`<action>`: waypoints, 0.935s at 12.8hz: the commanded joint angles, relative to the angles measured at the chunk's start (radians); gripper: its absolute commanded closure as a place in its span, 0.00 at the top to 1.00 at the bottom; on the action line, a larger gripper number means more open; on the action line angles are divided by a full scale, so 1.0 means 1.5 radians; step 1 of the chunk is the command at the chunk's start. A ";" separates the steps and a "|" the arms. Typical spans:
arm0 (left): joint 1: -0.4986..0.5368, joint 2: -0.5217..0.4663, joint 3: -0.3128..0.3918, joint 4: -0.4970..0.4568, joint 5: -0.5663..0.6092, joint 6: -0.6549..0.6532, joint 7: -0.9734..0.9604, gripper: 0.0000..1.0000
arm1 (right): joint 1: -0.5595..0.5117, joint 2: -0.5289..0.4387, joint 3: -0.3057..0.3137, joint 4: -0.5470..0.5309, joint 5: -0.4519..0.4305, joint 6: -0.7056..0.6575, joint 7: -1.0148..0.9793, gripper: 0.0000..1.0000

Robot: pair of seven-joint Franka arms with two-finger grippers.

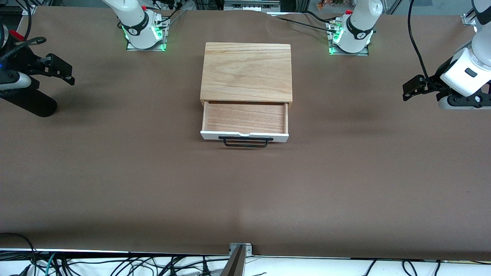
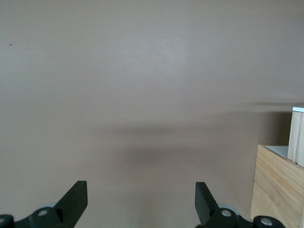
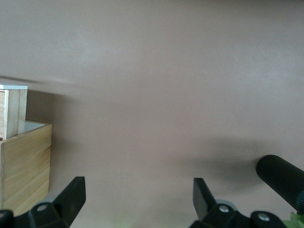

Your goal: Close drawer with both arms simultaneously

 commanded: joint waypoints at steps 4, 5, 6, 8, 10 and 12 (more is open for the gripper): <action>-0.005 0.007 0.001 0.017 0.007 -0.020 -0.006 1.00 | -0.003 0.000 0.003 0.007 0.000 -0.009 0.011 1.00; -0.005 0.007 0.000 0.017 0.006 -0.021 -0.007 1.00 | -0.003 0.000 0.003 0.008 0.000 -0.003 0.010 1.00; -0.006 0.008 0.000 0.017 0.001 -0.021 -0.007 1.00 | -0.004 0.001 0.003 0.008 0.000 0.000 0.010 1.00; -0.006 0.008 0.000 0.017 -0.013 -0.021 -0.007 1.00 | -0.007 0.005 0.001 0.009 0.002 0.008 0.011 1.00; -0.007 0.009 0.000 0.018 -0.014 -0.021 -0.007 1.00 | -0.012 0.005 0.001 0.009 0.009 -0.001 0.012 1.00; -0.009 0.017 0.000 0.018 -0.041 -0.020 -0.007 1.00 | -0.005 0.050 0.006 0.011 0.011 0.001 0.012 1.00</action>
